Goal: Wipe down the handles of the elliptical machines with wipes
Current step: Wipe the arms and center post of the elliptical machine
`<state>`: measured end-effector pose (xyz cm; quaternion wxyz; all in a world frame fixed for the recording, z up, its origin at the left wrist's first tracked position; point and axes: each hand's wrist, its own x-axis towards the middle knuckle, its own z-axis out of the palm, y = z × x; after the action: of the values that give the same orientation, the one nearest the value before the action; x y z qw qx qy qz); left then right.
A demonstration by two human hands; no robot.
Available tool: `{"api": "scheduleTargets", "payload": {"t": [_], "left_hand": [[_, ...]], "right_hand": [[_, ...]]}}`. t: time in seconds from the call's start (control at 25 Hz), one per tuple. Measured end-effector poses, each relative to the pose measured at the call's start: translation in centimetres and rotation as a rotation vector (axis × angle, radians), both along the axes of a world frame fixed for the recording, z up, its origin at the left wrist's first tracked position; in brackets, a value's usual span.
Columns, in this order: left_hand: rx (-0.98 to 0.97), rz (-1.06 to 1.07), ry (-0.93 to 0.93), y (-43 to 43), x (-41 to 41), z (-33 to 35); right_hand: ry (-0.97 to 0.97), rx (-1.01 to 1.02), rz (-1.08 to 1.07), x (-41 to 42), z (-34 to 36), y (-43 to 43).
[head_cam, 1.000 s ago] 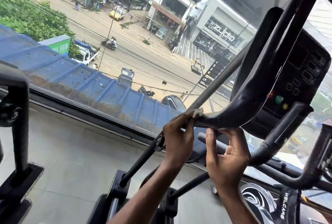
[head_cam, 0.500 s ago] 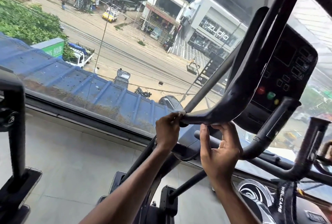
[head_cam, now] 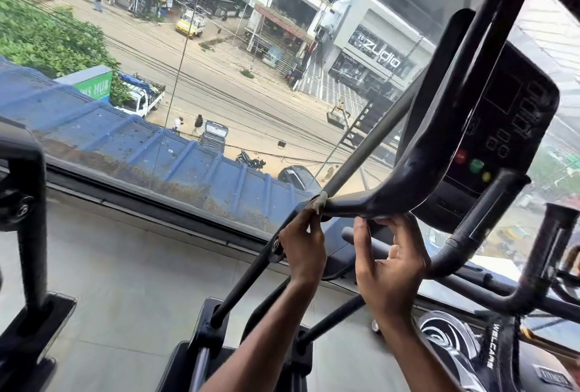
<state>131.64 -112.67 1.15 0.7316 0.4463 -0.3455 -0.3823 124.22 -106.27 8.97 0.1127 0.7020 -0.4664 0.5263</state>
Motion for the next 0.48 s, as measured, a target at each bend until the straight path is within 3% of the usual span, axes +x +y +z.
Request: {"api": "scheduleTargets", "payload": {"t": [0.2, 0.48], "left_hand": [[0.191, -0.041, 0.022, -1.3, -0.1, -1.6], [0.068, -0.097, 0.247, 3.5, -0.9, 0.2]], "right_hand": [[-0.022, 0.014, 0.021, 0.1, 0.0, 0.1], [-0.044, 0.022, 0.031, 0.3, 0.1, 0.1]]}}
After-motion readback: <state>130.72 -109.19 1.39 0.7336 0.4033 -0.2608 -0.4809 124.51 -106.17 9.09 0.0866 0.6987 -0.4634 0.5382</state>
